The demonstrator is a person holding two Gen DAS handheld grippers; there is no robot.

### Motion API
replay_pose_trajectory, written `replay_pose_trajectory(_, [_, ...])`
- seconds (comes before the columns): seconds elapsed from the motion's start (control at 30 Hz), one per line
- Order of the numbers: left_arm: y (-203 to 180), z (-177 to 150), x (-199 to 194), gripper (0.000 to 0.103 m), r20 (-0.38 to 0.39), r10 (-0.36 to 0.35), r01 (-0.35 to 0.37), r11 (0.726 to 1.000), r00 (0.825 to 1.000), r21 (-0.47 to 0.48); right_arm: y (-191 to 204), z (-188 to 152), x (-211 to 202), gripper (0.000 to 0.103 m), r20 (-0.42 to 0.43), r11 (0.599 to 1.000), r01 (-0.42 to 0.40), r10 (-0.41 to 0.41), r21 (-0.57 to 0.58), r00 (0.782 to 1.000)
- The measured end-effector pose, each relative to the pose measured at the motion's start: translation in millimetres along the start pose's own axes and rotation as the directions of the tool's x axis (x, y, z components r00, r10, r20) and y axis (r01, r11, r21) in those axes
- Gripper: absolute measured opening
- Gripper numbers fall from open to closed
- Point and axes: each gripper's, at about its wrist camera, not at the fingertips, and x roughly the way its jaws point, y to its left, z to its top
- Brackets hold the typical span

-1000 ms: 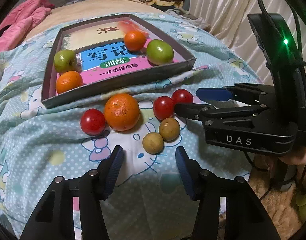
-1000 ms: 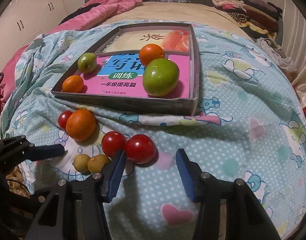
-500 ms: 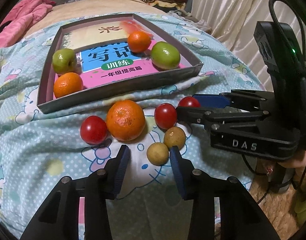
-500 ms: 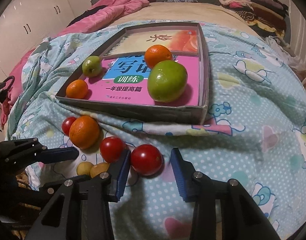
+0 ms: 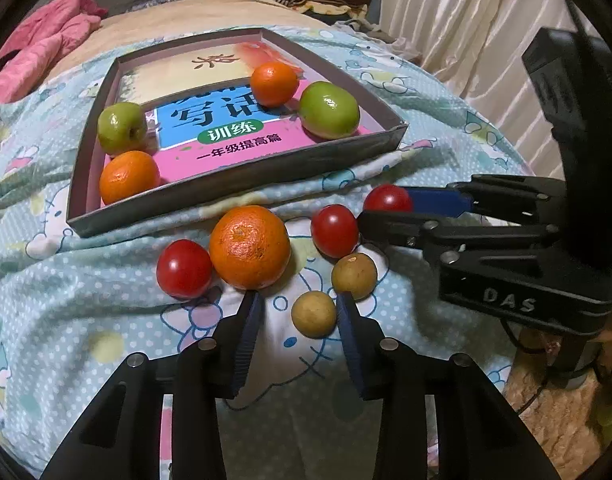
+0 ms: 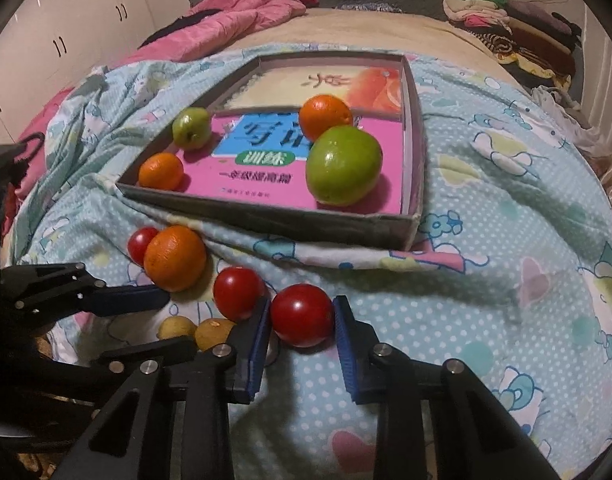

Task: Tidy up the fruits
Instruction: 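Grasp a red tomato with the right gripper while the left grasps a small brown fruit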

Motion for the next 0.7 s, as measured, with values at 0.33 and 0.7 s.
replay_pose_trajectory(0.33, [-0.5, 0.5, -3.2, 0.023, 0.012, -0.028, 0.027, 1.0, 1.0, 0.009, -5.3, 1.8, -19.5, 0.031, 0.077, 0.999, -0.029, 0.026, 0.033, 0.997])
replay_pose_trajectory(0.7, [-5.1, -1.6, -26.0, 0.023, 0.062, -0.061, 0.061, 0.998, 0.996, 0.012, -9.5, 3.0, -30.3, 0.031, 0.131, 0.996, -0.068, 0.06, 0.06, 0.99])
